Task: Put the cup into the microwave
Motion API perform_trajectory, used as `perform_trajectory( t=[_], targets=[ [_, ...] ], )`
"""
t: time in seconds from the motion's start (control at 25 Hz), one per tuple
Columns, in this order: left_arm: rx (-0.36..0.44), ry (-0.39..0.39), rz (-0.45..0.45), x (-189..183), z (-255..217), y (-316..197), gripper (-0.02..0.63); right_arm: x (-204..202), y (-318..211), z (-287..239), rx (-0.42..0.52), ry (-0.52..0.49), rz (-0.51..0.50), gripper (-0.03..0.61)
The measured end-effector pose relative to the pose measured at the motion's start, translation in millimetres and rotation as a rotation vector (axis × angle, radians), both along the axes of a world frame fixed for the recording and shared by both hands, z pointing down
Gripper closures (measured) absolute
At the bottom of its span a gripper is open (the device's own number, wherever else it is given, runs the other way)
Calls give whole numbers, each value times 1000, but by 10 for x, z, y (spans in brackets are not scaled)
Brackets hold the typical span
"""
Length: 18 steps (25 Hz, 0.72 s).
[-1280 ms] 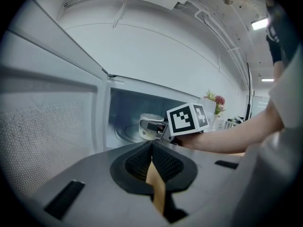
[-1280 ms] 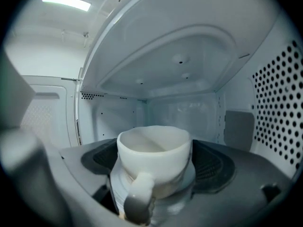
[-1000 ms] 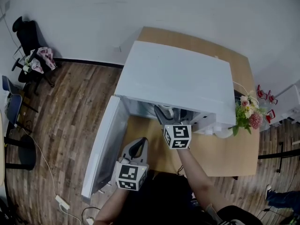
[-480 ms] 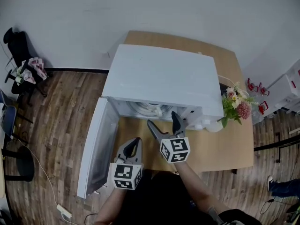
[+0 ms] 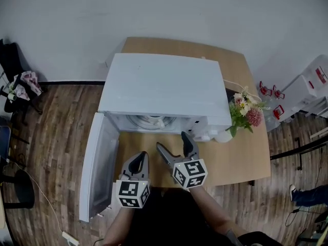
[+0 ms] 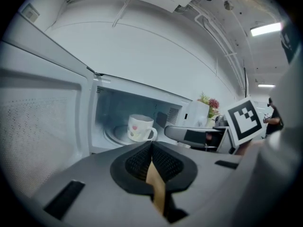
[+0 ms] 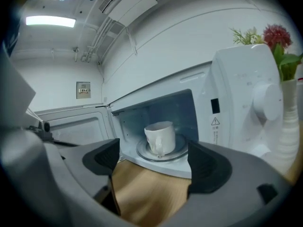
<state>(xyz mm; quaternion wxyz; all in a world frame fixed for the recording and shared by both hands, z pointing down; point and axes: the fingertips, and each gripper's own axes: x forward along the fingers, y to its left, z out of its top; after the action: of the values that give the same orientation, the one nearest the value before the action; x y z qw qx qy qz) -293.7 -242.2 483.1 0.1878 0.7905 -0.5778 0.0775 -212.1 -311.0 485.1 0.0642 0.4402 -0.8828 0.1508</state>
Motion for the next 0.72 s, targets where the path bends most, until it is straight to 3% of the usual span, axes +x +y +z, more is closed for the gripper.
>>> perform_trajectory(
  t=[0.6,0.64,0.72],
  targets=[
    [-2,26,32,258,-25,-149,609,788,240,-185,-6,6,148,154],
    [-2,26,30,264,-29,-152,609,874,244,-206,6,23,180,186],
    [-2,27,24,271,-32,-154,609,1042,255,-254,37,57,239,374]
  ],
)
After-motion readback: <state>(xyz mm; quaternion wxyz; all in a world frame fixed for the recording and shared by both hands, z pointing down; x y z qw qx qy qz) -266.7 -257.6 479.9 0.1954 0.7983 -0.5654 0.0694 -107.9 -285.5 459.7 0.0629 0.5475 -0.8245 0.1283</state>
